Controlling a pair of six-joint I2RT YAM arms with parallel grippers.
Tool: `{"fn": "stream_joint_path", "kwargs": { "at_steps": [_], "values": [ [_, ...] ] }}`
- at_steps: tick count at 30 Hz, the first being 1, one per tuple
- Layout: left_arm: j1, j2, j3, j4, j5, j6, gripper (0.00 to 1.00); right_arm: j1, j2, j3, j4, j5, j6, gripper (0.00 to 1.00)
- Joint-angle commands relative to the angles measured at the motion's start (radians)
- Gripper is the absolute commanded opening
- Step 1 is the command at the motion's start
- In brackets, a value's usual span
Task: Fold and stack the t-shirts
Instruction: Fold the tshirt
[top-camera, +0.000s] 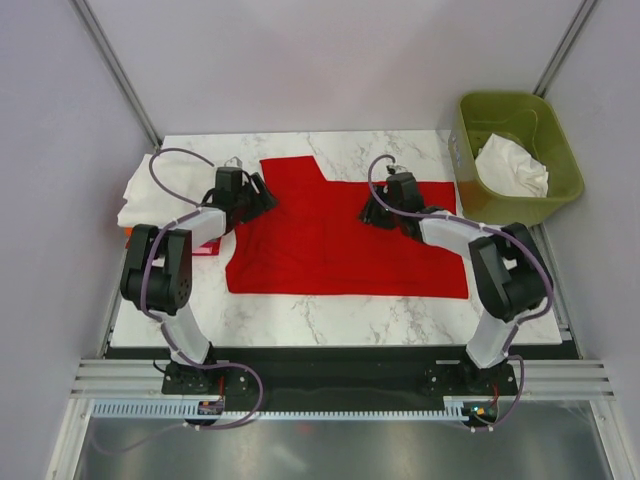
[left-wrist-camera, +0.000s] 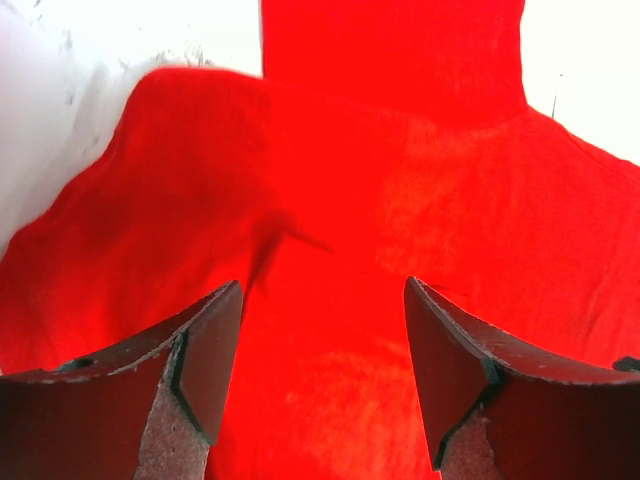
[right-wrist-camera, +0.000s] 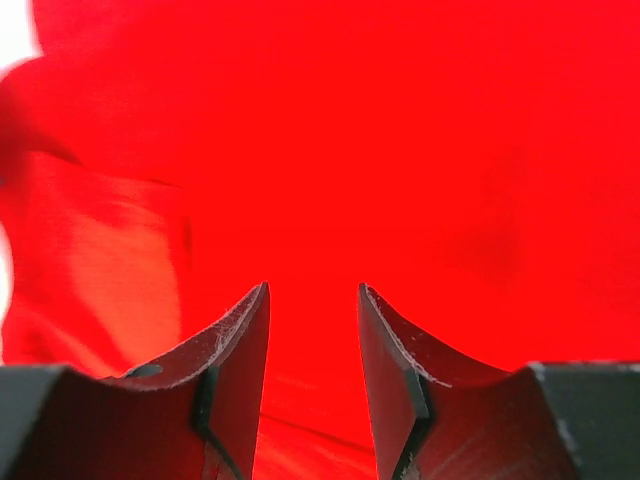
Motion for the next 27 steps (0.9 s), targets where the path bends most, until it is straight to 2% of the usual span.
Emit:
{"fn": "stream_joint_path", "kwargs": {
  "at_steps": [1, 8, 18, 27],
  "values": [
    [-0.004, 0.045, 0.077, 0.0, 0.006, 0.053, 0.72, 0.035, 0.097, 0.128, 0.102, -0.149, 0.071, 0.47],
    [-0.007, 0.112, 0.133, -0.054, -0.014, 0.06, 0.65, 0.075, 0.285, 0.275, 0.117, -0.206, 0.123, 0.46],
    [-0.007, 0.187, 0.197, -0.06, 0.015, 0.053, 0.52, 0.082, 0.408, 0.355, 0.149, -0.285, 0.185, 0.44],
    [-0.007, 0.215, 0.237, -0.092, 0.041, 0.05, 0.29, 0.095, 0.448, 0.366, 0.188, -0.325, 0.229, 0.41]
  ]
}}
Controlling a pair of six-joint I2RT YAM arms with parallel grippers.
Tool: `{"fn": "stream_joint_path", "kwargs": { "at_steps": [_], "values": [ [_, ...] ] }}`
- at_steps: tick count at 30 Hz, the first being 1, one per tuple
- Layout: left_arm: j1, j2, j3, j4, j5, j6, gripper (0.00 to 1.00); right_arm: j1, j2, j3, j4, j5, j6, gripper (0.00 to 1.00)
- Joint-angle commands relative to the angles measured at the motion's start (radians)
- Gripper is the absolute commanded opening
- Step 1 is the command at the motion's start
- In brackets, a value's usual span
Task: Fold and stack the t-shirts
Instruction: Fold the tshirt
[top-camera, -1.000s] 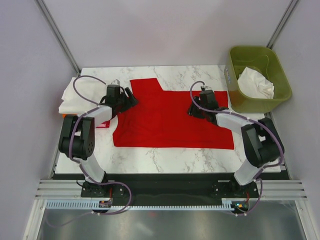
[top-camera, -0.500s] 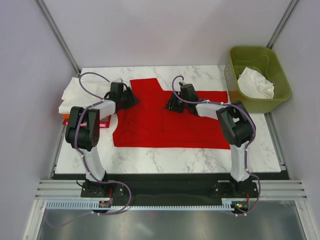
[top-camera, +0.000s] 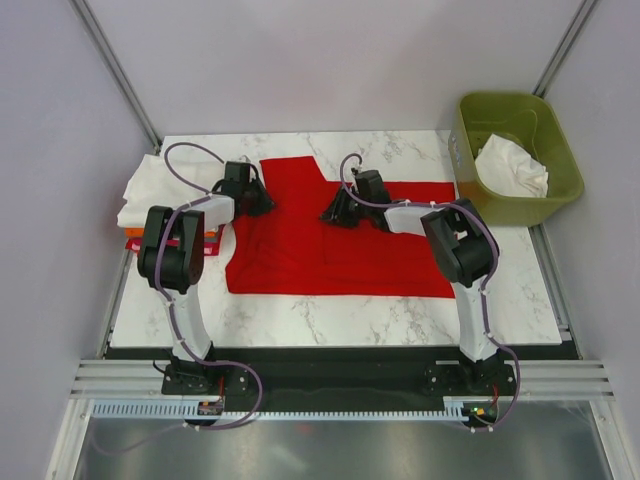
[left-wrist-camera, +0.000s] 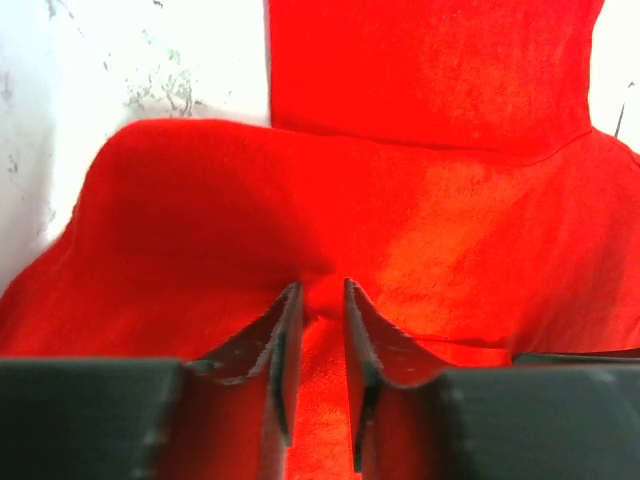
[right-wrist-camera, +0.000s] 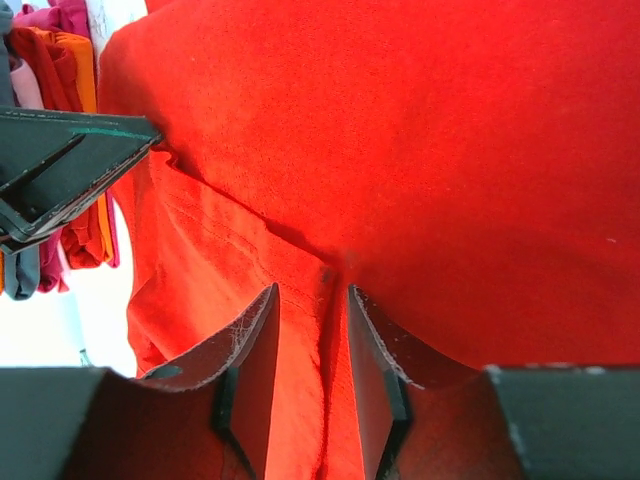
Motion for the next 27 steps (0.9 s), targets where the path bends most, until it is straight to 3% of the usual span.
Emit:
{"fn": "stream_joint_path", "kwargs": {
  "at_steps": [1, 6, 7, 13, 16, 17, 19, 22, 27],
  "values": [
    [-0.005, 0.01, 0.045, -0.003, 0.021, 0.032, 0.25, 0.009, 0.026, 0.039, 0.046, -0.032, 0.027, 0.4],
    [-0.005, 0.013, 0.059, -0.006, 0.025, 0.035, 0.16, 0.012, 0.049, 0.051, 0.06, -0.062, 0.05, 0.34],
    [-0.005, 0.008, 0.059, -0.007, 0.027, 0.034, 0.13, 0.012, 0.05, 0.053, 0.062, -0.062, 0.051, 0.26],
    [-0.005, -0.012, 0.065, -0.013, 0.022, 0.037, 0.05, 0.01, 0.044, 0.085, 0.039, -0.045, 0.045, 0.03],
    [-0.005, -0.029, 0.065, -0.018, 0.027, 0.04, 0.02, 0.007, 0.026, 0.08, 0.037, -0.037, 0.04, 0.0],
    [-0.005, -0.03, 0.068, -0.023, 0.025, 0.041, 0.04, 0.009, 0.02, 0.077, 0.037, -0.035, 0.039, 0.0],
    [-0.005, -0.038, 0.076, -0.05, 0.013, 0.05, 0.2, 0.009, 0.014, 0.074, 0.036, -0.035, 0.037, 0.0],
    [-0.005, -0.041, 0.072, -0.07, -0.002, 0.057, 0.32, 0.009, 0.015, 0.069, 0.036, -0.034, 0.036, 0.0],
    [-0.005, -0.046, 0.044, -0.081, -0.017, 0.069, 0.37, 0.009, 0.02, 0.062, 0.037, -0.035, 0.036, 0.0]
  ]
}}
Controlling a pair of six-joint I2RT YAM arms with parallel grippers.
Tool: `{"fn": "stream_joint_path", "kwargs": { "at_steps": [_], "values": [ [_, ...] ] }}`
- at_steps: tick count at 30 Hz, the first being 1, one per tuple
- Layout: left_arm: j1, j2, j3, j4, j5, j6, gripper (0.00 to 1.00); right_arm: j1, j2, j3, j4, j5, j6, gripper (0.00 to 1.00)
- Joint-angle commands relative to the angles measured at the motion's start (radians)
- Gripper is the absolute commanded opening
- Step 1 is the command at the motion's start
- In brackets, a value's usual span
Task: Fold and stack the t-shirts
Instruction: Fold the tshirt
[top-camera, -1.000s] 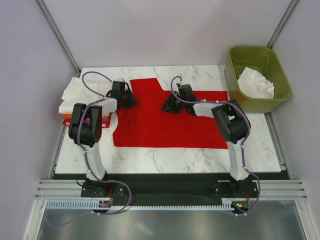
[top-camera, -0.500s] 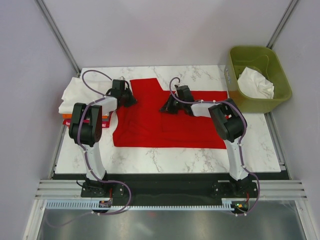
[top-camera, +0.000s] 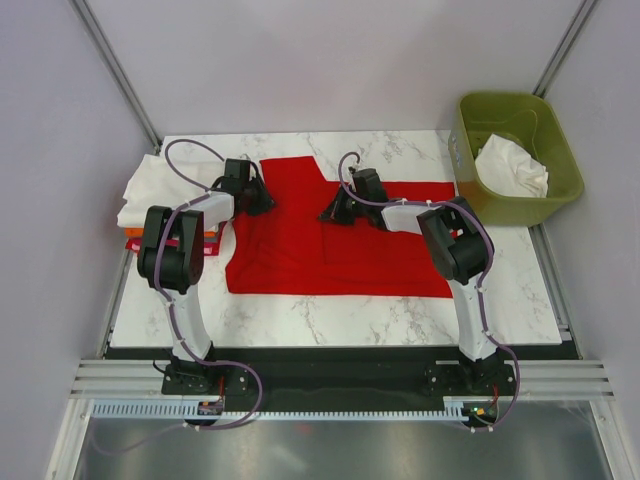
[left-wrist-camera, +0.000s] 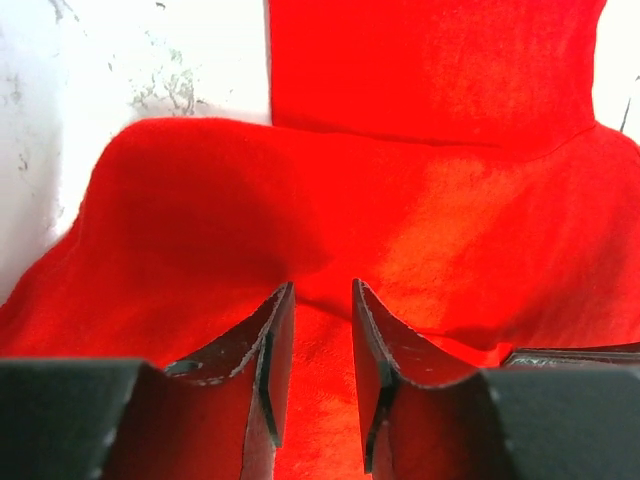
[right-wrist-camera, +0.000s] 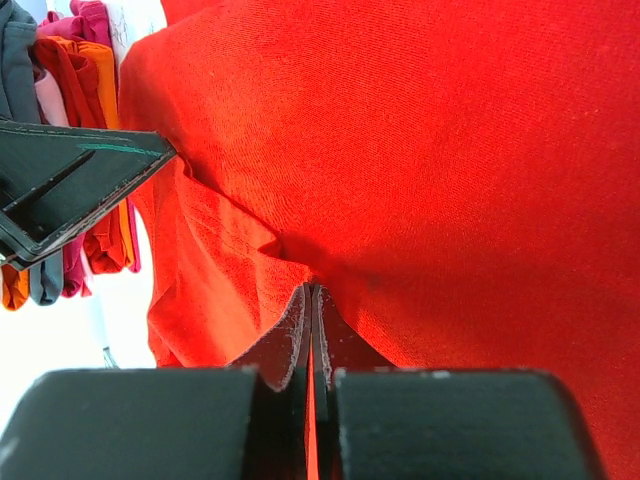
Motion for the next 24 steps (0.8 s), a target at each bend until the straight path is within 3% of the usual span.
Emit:
{"fn": "stream_joint_path", "kwargs": {
  "at_steps": [1, 12, 19, 24],
  "values": [
    [-0.005, -0.044, 0.005, -0.019, -0.017, 0.056, 0.37, 0.004, -0.025, 0.013, 0.019, -0.001, -0.01, 0.0],
    [-0.028, -0.049, -0.003, -0.044, -0.104, 0.093, 0.41, 0.002, -0.022, 0.009, 0.027, -0.005, -0.006, 0.0],
    [-0.032, -0.052, -0.003, -0.045, -0.09, 0.096, 0.14, -0.001, -0.022, 0.007, 0.03, -0.007, -0.003, 0.0],
    [-0.032, -0.069, -0.001, -0.047, -0.104, 0.097, 0.04, -0.002, -0.023, 0.006, 0.03, -0.008, -0.003, 0.0]
  ]
}}
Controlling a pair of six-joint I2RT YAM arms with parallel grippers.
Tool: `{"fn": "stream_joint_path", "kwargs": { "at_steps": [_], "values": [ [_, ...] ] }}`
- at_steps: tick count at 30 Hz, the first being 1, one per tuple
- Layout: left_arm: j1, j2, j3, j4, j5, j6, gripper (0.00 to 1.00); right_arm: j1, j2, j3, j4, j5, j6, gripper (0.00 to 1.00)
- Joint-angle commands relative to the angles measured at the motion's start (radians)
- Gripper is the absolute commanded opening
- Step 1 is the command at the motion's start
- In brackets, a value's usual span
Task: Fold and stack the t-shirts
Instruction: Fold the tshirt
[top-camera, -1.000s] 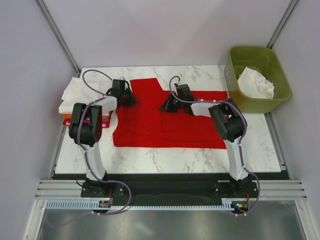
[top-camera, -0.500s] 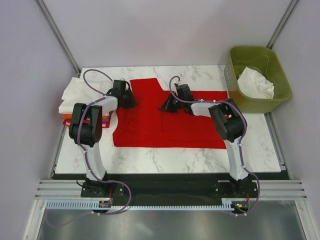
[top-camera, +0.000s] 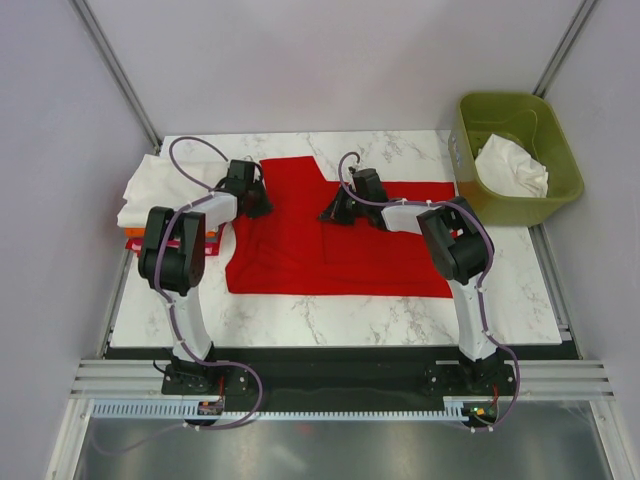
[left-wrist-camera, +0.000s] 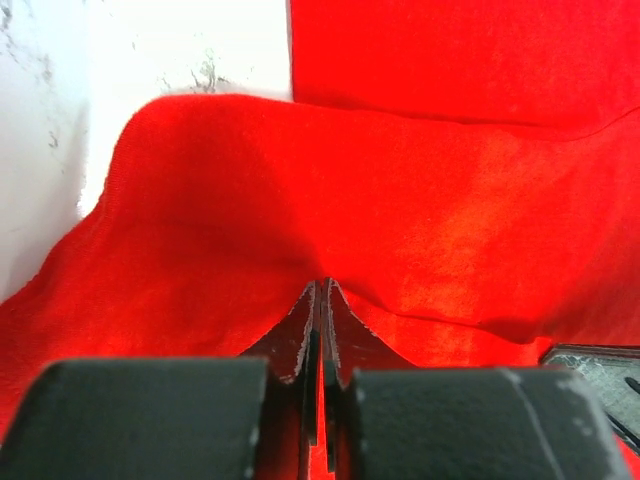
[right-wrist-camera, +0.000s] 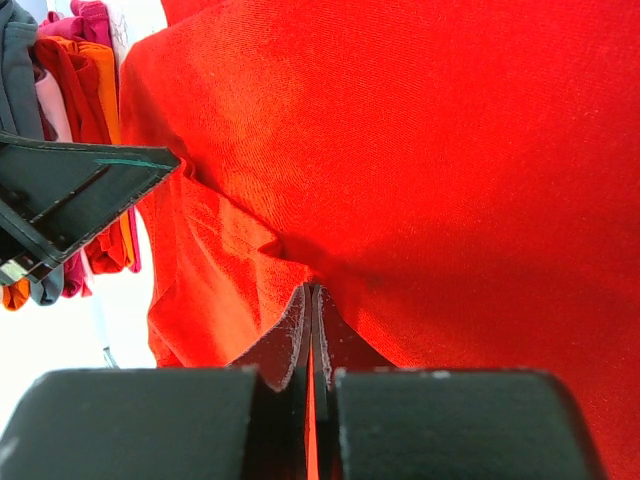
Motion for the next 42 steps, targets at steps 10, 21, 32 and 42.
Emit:
{"fn": "stream_joint_path", "kwargs": {
  "at_steps": [10, 21, 32, 42],
  "values": [
    [-0.004, -0.125, -0.009, -0.017, -0.039, 0.042, 0.02, -0.008, -0.079, -0.022, 0.037, -0.011, 0.0, 0.0],
    [-0.004, -0.122, 0.021, -0.006, -0.008, 0.03, 0.02, -0.016, -0.105, -0.045, 0.04, -0.016, -0.005, 0.0],
    [-0.005, -0.033, 0.107, 0.002, 0.033, 0.022, 0.02, -0.034, -0.095, -0.061, 0.047, -0.006, -0.005, 0.0],
    [-0.005, 0.006, 0.152, -0.015, 0.03, 0.025, 0.02, -0.039, -0.089, -0.045, 0.049, -0.003, -0.011, 0.0]
  ]
}}
